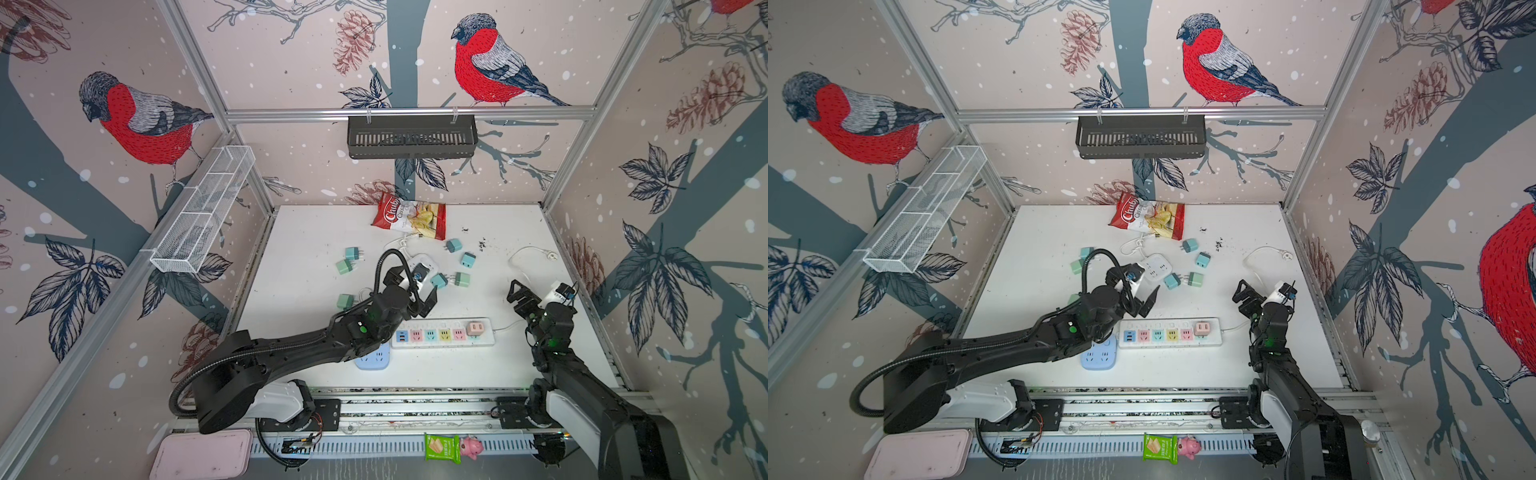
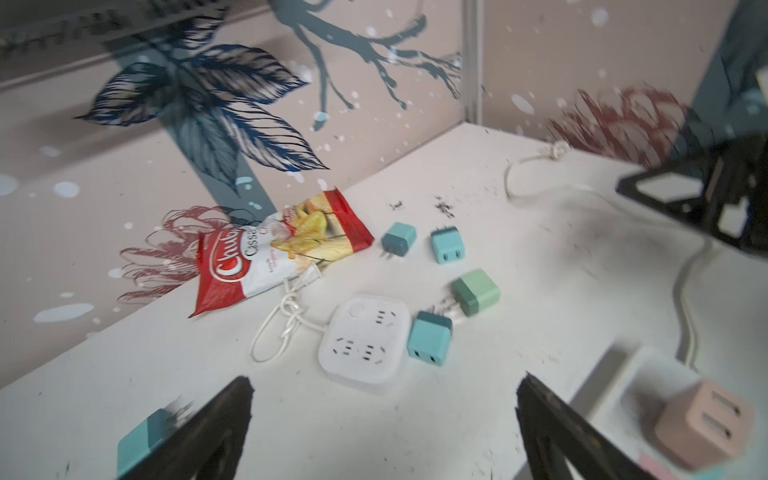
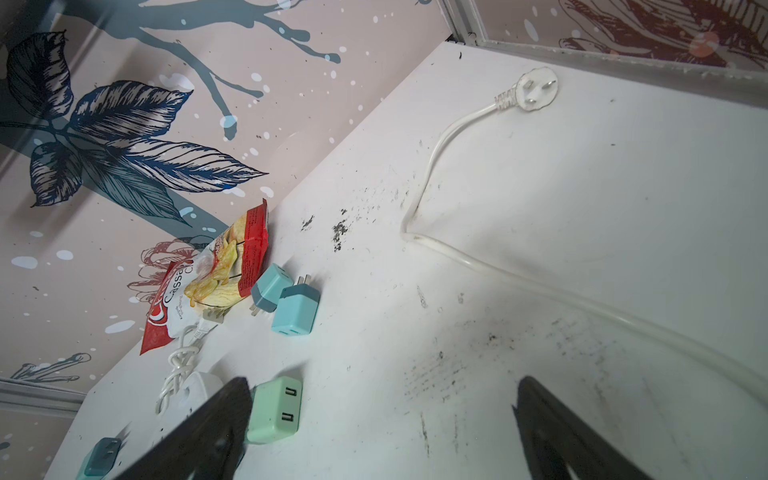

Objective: Insert the plug
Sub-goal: 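Open the left gripper and lift it off the inserted pink adapter, then move the right gripper above the light-green adapter while the left gripper retracts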

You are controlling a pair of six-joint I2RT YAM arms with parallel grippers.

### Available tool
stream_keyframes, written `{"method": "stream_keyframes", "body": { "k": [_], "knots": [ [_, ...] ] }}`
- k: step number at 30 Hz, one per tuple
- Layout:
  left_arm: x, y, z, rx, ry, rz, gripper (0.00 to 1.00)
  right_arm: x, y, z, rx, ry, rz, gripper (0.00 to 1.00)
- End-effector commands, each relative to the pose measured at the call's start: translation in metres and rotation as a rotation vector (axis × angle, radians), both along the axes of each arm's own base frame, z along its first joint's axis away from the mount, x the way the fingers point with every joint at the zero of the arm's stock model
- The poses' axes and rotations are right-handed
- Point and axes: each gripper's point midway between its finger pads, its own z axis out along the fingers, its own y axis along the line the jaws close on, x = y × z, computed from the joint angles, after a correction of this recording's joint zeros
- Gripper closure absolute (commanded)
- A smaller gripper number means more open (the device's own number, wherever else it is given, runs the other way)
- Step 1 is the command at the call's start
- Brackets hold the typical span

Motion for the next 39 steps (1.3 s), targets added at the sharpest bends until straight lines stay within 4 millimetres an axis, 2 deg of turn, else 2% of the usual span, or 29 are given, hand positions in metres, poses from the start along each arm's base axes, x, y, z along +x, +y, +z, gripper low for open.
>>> {"method": "stream_keyframes", "body": {
  "k": [1, 5, 7, 11, 15, 17, 18, 23, 39],
  "knots": [
    [0.008, 0.023, 0.001, -0.165, 0.076, 0.098, 0.02, 0.003, 0.007, 0.004, 0.003, -0.006, 0.041, 0.00],
    [0.006, 0.047, -0.019, -0.106, 0.002, 0.149, 0.02, 0.009, 0.027, 0.004, -0.032, 0.014, 0.137, 0.00],
    [0.016, 0.064, -0.024, -0.138, 0.005, 0.211, 0.02, 0.012, 0.034, 0.004, -0.068, 0.034, 0.148, 0.00],
    [0.033, 0.086, -0.027, -0.231, 0.040, 0.271, 0.04, 0.021, 0.053, 0.001, -0.175, 0.090, 0.161, 0.00],
    [0.031, 0.091, -0.029, -0.243, 0.045, 0.287, 0.10, 0.036, 0.074, -0.005, -0.264, 0.167, 0.172, 0.01],
    [0.029, 0.097, -0.027, -0.269, 0.040, 0.299, 0.11, 0.045, 0.077, -0.011, -0.261, 0.243, 0.160, 0.00],
    [0.026, 0.100, -0.028, -0.283, 0.036, 0.300, 0.11, 0.049, 0.079, -0.021, -0.272, 0.315, 0.161, 0.00],
    [0.022, 0.102, -0.030, -0.315, 0.035, 0.289, 0.11, 0.065, 0.096, -0.021, -0.345, 0.429, 0.152, 0.00],
    [0.023, 0.099, -0.028, -0.305, 0.038, 0.283, 0.12, 0.087, 0.124, -0.050, -0.403, 0.577, 0.186, 0.00]
  ]
}}
